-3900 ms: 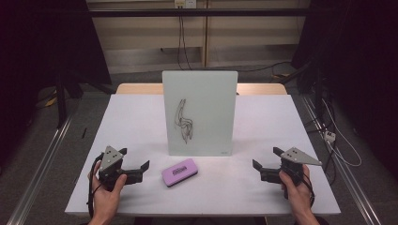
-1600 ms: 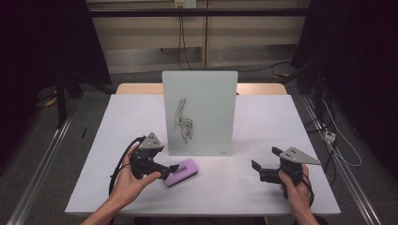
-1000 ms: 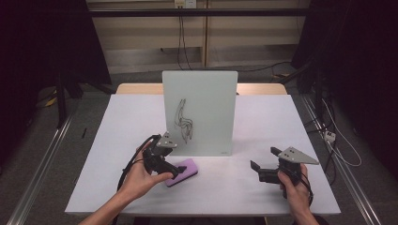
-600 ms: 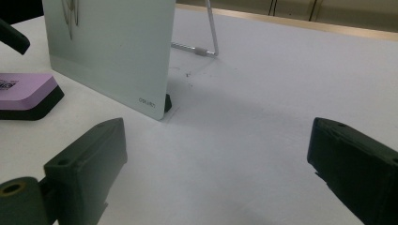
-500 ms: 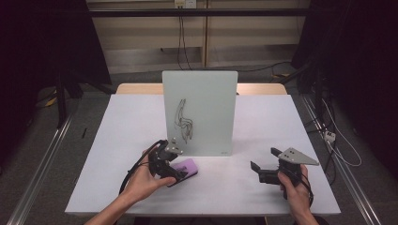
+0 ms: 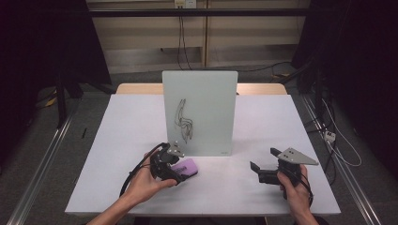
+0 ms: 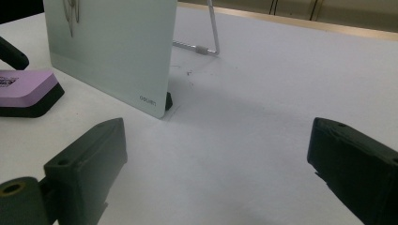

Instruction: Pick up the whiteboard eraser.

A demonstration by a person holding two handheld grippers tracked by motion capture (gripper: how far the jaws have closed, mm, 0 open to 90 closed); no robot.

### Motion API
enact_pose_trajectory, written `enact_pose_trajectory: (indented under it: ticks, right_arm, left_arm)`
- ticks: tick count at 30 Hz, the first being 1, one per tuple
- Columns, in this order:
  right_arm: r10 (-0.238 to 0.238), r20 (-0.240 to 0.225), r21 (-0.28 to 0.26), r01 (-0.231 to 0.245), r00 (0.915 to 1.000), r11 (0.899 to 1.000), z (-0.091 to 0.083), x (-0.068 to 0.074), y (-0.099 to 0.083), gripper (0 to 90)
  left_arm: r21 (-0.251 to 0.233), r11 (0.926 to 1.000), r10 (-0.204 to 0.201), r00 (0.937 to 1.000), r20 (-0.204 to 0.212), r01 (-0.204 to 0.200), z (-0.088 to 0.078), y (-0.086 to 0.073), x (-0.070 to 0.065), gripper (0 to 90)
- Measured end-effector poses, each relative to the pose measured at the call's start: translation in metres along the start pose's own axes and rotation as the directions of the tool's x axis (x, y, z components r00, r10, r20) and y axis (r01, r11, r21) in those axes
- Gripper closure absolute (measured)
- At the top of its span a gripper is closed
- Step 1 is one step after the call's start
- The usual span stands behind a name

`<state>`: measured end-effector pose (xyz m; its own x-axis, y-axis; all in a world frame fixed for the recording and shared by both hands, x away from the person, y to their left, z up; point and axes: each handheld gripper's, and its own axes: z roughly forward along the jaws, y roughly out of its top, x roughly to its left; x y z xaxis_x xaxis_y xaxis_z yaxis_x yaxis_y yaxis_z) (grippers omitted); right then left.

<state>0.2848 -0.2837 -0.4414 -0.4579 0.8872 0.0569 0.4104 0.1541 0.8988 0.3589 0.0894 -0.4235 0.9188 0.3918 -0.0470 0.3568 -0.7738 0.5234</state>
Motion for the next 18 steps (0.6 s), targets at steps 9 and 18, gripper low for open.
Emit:
enact_pose_trajectory:
  ticks: [9,18]
  right_arm:
    - [0.002,0.001,0.0,-0.002,1.0,1.0,0.0003,0.0,0.0,5.0]
    - [0.0,-0.001,0.006,0.0,1.0,1.0,0.0009,0.0003,-0.0001,5.1]
  left_arm:
    - [-0.002,1.0,-0.001,1.0,-0.01,0.001,0.006,-0.0006,-0.0048,38.4]
    - [0.005,0.9999,0.014,0.9999,-0.003,-0.014,0.0048,-0.0012,-0.0042,40.7]
